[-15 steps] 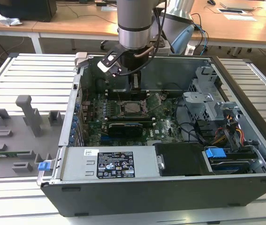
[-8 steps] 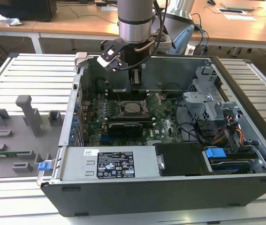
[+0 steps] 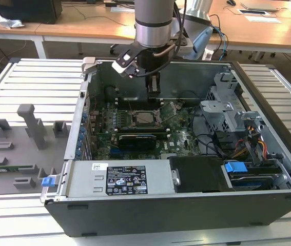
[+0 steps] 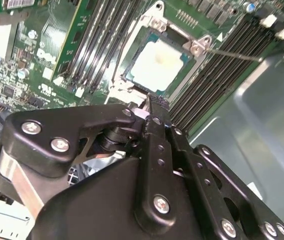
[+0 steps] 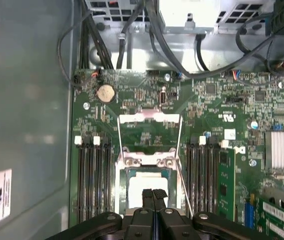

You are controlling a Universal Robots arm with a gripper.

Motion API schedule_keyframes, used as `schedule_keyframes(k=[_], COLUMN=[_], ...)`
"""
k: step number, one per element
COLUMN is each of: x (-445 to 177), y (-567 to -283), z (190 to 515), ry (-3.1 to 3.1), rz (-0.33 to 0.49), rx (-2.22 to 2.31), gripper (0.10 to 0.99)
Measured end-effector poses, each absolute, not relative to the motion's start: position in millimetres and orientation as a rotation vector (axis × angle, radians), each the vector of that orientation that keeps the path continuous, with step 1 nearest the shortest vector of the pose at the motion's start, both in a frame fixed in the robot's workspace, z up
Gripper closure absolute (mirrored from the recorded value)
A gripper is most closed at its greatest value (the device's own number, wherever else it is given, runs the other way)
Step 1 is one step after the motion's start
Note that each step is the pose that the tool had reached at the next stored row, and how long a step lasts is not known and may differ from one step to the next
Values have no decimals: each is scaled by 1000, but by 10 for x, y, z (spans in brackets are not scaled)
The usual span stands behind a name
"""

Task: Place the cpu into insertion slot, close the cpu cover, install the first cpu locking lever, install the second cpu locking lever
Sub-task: 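Close the cpu cover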

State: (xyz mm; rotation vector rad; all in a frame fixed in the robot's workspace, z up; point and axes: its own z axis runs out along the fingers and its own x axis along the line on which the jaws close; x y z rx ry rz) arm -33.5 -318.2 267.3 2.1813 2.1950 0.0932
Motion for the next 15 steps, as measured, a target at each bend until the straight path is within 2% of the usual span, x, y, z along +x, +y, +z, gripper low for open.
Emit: schedule_keyframes(k=[15], x=[352], y=[-3182], z=[2670], ry=[2196], rz=[92], rx=[2182], gripper=[980])
